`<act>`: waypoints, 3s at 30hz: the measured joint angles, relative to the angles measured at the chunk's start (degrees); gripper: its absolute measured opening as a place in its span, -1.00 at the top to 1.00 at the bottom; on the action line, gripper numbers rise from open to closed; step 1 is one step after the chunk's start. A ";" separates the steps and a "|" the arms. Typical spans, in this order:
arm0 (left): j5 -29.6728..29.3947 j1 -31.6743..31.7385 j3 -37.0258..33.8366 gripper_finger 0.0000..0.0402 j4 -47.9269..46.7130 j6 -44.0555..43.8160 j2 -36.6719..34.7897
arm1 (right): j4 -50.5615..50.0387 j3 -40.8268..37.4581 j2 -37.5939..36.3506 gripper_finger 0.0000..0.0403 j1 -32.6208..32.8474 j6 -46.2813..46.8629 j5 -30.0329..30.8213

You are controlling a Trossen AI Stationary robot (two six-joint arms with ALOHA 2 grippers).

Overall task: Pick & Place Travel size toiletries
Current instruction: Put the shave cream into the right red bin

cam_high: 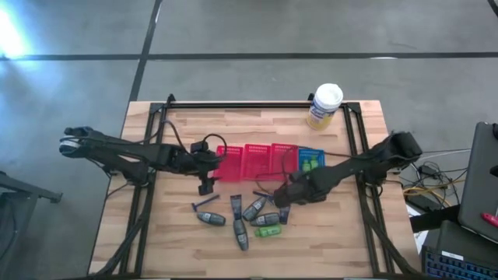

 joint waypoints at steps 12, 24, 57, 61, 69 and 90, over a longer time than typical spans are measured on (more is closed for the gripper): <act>0.16 0.01 -0.10 -0.44 -4.32 1.14 0.00 | 3.47 4.73 8.97 -0.69 2.53 5.19 -3.65; 0.71 0.00 -3.02 -0.44 -4.81 2.27 -0.07 | 6.71 3.11 11.93 -0.47 3.89 8.61 -4.73; 10.13 -0.06 -3.96 -0.44 2.85 6.28 -0.97 | 4.34 -3.54 -7.99 0.48 -23.48 -17.37 1.19; 11.97 -0.77 -5.77 -0.44 9.20 13.26 -0.01 | 3.59 -3.34 -7.23 0.22 -24.91 -20.33 0.25; 19.91 -1.05 -7.85 -0.44 19.36 35.79 6.17 | 3.68 -2.85 -10.90 -0.22 -23.40 -21.23 5.30; 34.56 -2.26 9.69 -0.20 20.68 53.75 35.44 | -2.70 -2.90 -14.99 -0.73 -12.82 -13.67 7.72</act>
